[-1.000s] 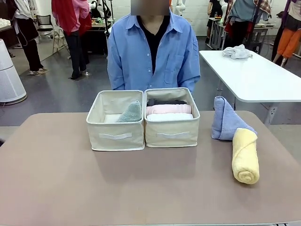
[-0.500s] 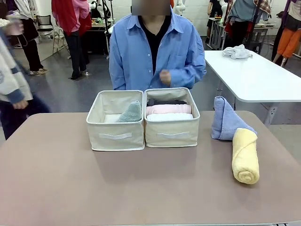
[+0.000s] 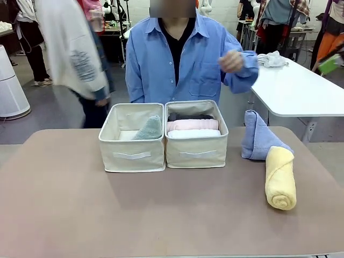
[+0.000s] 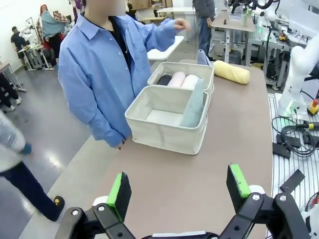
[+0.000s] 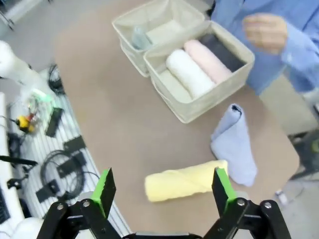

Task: Sort the towels based on their folding style.
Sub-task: Pick up another triangle-folded towel from the table and place it in the left Fabric basket.

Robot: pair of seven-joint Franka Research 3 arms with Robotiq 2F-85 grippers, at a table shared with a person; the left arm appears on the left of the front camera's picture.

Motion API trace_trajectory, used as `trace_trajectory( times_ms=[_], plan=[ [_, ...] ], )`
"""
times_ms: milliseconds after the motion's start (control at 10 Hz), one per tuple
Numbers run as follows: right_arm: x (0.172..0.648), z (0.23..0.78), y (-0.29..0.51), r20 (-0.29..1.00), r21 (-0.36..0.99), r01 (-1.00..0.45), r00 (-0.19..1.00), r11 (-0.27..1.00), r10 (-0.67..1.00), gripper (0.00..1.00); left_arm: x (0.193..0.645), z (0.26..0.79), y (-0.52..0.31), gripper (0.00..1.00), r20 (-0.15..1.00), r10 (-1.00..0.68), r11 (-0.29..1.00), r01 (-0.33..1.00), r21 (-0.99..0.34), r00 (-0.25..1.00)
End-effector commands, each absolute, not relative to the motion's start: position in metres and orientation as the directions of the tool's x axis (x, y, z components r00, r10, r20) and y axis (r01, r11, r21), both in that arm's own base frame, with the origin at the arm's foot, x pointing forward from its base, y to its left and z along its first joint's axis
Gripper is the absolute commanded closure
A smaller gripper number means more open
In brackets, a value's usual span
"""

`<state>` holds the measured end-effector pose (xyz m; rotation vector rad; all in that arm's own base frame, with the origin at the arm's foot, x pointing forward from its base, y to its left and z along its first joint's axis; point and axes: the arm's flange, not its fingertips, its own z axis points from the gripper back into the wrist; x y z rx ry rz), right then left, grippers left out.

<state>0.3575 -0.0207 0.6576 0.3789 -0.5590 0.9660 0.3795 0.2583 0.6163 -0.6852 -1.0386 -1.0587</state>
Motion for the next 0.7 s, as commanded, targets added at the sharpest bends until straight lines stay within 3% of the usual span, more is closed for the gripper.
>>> trace_trajectory(
  times_ms=[0, 200, 300, 600],
  plan=[
    [0.374, 0.634, -0.003, 0.505, 0.011, -0.848, 0.462, 0.53, 0.729, 0.0, 0.378, 0.614, 0.258, 0.0, 0.931, -0.348, 0.376, 0.926, 0.033, 0.108],
    [0.377, 0.606, 0.003, 0.397, -0.041, -0.85, 0.469, 0.526, 0.789, 0.0, 0.378, 0.614, 0.258, 0.0, 0.931, -0.348, 0.376, 0.926, 0.033, 0.108],
    [0.359, 0.613, -0.011, 0.409, -0.02, -0.846, 0.479, 0.532, 0.777, 0.0, 0.378, 0.614, 0.258, 0.0, 0.931, -0.348, 0.376, 0.926, 0.033, 0.108],
    [0.221, 0.665, -0.152, 0.343, 0.068, -0.8, 0.58, 0.597, 0.739, 0.0, 0.378, 0.614, 0.258, 0.0, 0.931, -0.348, 0.376, 0.926, 0.033, 0.108]
  ],
)
